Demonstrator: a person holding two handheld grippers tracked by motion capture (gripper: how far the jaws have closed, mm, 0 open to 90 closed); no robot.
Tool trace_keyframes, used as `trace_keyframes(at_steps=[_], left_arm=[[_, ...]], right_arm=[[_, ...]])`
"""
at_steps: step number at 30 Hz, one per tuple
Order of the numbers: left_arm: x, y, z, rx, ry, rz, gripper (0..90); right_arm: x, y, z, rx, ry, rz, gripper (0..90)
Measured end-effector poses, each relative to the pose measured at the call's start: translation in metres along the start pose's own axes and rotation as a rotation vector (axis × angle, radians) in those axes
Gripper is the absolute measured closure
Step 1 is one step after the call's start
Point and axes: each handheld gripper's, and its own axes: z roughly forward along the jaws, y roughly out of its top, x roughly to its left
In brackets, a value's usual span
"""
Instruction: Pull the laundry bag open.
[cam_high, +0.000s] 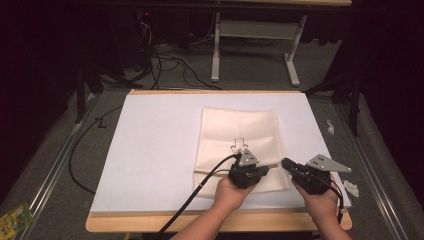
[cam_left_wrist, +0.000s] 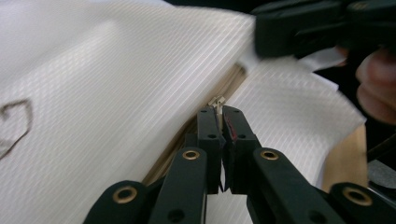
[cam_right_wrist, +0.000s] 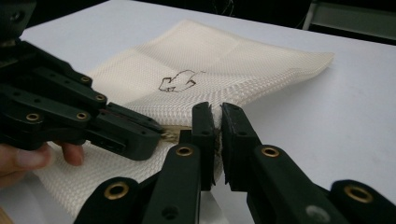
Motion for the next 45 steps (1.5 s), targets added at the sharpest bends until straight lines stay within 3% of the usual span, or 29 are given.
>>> trace_keyframes(at_steps=[4,9,22,23,26,27,35,37,38,41,45], left_arm=[[0.013,-0.007,-0.009,0.009,0.017,-0.029,87.3],[0.022,-0.013,-0.022,0.033,0.036,-0.02,87.3],[0.027,-0.021,-0.039,0.087,0.053,0.014,87.4],[0.032,-0.025,-0.043,0.103,0.062,0.007,87.4],[0.039,-0.03,-0.047,0.112,0.071,-0.019,87.4],[0.047,-0.034,-0.053,0.126,0.089,-0.03,87.4],[0.056,-0.037,-0.076,0.15,0.097,-0.022,87.4],[0.06,-0.039,-0.08,0.176,0.12,-0.027,87.5],[0.063,-0.041,-0.083,0.184,0.125,-0.042,87.5],[0.076,-0.049,-0.096,0.188,0.152,-0.094,87.5],[0.091,-0.06,-0.121,0.212,0.205,-0.116,87.5]], right_arm=[[-0.007,-0.002,-0.003,-0.007,-0.013,0.022,85.9],[-0.008,-0.002,-0.004,-0.007,-0.014,0.021,85.9],[-0.002,-0.001,-0.001,0.009,-0.006,0.015,86.2],[-0.002,0.0,-0.002,0.008,-0.029,0.012,86.4],[-0.008,0.0,-0.005,-0.003,-0.029,0.034,86.4],[-0.012,-0.002,-0.007,-0.003,-0.037,0.045,86.4],[-0.011,-0.003,-0.006,0.004,-0.034,0.036,86.4],[-0.008,-0.001,-0.004,0.01,-0.041,0.03,86.5],[-0.011,0.0,-0.005,0.003,-0.067,0.043,86.6],[-0.018,-0.002,-0.008,-0.007,-0.068,0.07,86.5],[-0.028,-0.007,-0.013,-0.004,-0.096,0.086,86.6]])
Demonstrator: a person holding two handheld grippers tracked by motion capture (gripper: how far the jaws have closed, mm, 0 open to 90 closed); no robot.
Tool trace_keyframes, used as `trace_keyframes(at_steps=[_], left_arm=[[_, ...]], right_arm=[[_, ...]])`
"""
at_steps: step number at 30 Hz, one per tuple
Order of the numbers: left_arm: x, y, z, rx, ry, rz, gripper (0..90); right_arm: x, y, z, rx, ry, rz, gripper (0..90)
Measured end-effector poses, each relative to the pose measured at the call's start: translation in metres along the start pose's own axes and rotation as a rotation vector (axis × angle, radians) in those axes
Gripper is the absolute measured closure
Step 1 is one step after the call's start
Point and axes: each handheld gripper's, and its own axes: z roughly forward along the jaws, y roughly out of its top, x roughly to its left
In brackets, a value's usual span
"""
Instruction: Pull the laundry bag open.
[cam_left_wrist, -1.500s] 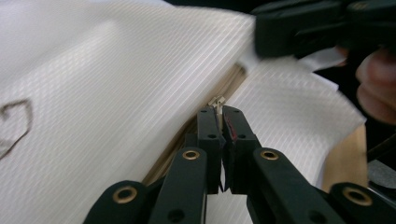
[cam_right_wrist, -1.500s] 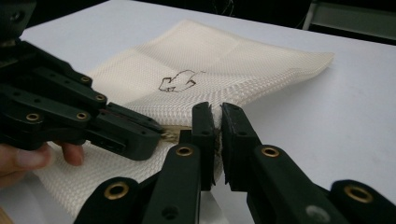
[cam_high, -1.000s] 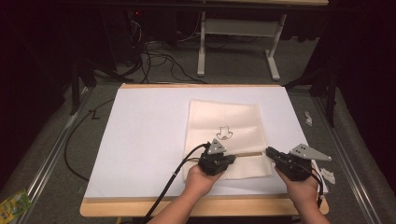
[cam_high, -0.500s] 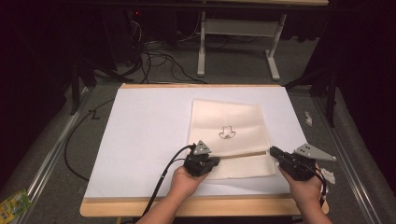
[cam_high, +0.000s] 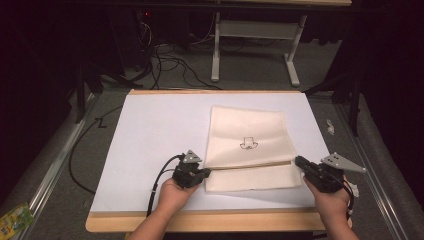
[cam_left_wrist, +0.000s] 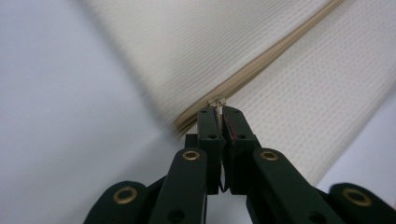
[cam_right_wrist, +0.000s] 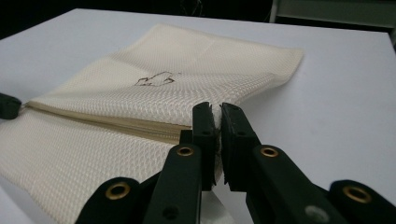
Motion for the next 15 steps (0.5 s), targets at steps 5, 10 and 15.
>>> trace_keyframes(at_steps=[5,10,15], left_arm=[[0.007,-0.011,-0.017,-0.023,0.012,-0.009,87.4],[0.011,-0.019,-0.022,-0.048,-0.028,-0.018,87.2],[0.012,-0.02,-0.023,-0.058,-0.031,-0.018,87.0]], right_arm=[[-0.001,-0.001,-0.001,0.004,0.01,0.001,86.5],[0.002,-0.003,0.001,0.015,0.025,-0.016,86.1],[0.001,-0.005,0.002,0.025,0.031,-0.016,85.7]])
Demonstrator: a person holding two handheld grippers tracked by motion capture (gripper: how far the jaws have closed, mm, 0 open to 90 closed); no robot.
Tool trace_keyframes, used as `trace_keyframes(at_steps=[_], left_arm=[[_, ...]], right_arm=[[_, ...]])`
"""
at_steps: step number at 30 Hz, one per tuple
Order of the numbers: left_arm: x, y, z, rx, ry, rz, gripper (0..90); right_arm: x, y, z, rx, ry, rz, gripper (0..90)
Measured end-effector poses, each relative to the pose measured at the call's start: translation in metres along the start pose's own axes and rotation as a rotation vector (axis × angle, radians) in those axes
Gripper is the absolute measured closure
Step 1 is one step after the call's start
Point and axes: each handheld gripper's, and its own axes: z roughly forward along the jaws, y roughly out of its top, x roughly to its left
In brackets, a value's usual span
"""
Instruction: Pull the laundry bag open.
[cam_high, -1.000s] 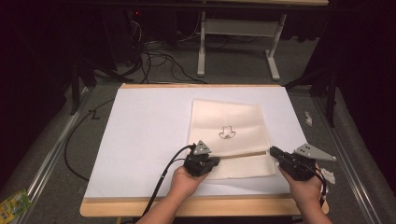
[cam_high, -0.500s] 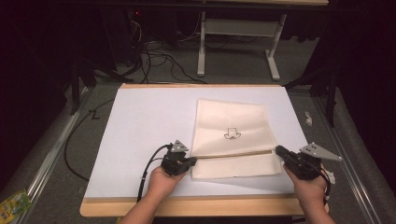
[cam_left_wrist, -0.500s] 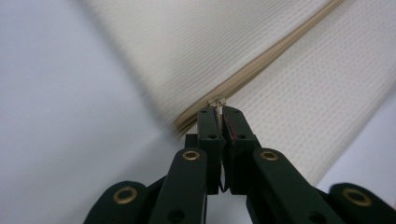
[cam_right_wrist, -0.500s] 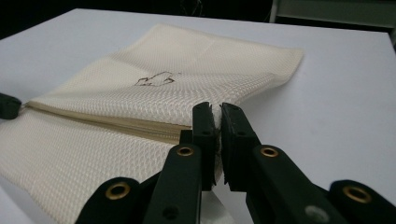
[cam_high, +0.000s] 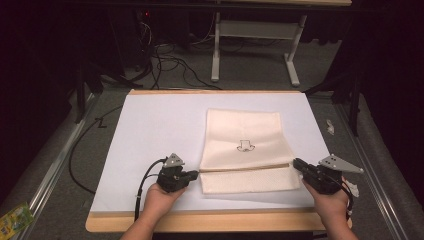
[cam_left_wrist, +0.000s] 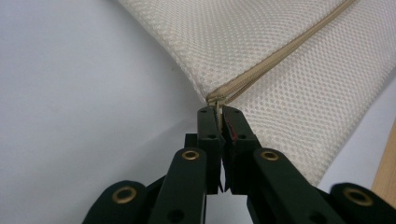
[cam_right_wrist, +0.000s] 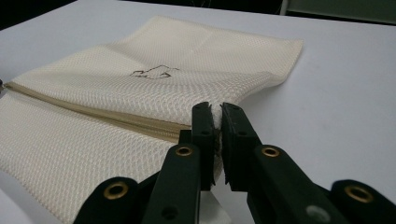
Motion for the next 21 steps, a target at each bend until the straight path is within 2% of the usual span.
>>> trace_keyframes(at_steps=[1,5,8,18,19,21], left_arm=[[-0.003,-0.001,0.002,0.014,0.006,0.018,87.0],[-0.006,-0.002,0.004,0.039,0.002,0.042,86.7],[-0.006,-0.002,0.005,0.047,0.001,0.052,86.6],[-0.009,-0.003,0.008,0.05,0.003,0.074,85.9],[-0.009,-0.003,0.009,0.058,0.007,0.083,85.7],[-0.009,-0.003,0.009,0.063,0.006,0.086,85.6]], right_arm=[[0.0,-0.001,0.001,0.006,-0.003,-0.003,85.6],[-0.002,-0.004,0.003,0.028,-0.006,0.005,85.3],[-0.004,-0.007,0.004,0.051,-0.002,0.018,84.9],[-0.008,-0.022,0.014,0.15,-0.022,0.012,83.5],[-0.009,-0.024,0.017,0.173,-0.027,0.012,83.1],[-0.01,-0.025,0.018,0.181,-0.028,0.013,83.0]])
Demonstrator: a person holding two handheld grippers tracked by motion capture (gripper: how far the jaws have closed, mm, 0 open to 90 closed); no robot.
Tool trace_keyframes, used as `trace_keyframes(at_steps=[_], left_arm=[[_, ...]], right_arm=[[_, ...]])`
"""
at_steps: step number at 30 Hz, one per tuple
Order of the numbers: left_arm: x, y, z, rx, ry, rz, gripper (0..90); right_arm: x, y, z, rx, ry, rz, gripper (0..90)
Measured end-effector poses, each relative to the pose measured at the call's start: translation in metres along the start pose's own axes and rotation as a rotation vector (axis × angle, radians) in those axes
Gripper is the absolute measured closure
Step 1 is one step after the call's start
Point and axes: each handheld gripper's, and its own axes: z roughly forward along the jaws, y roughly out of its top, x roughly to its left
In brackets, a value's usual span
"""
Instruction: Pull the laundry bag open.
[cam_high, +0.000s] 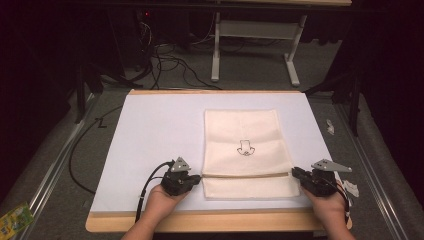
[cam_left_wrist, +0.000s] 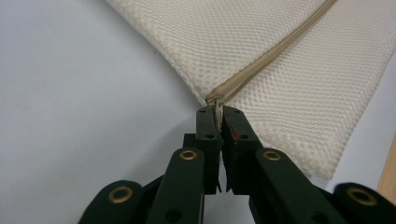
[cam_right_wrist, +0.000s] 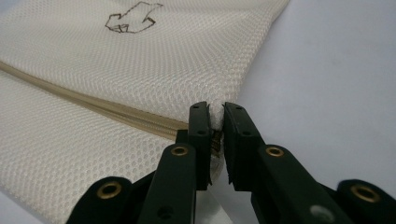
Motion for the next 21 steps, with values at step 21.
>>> trace_keyframes(at_steps=[21], left_arm=[[0.0043,0.0006,-0.0034,-0.019,0.015,-0.021,66.9]], right_arm=[[0.0001,-0.0016,0.0034,-0.007,0.001,-0.014,65.3]])
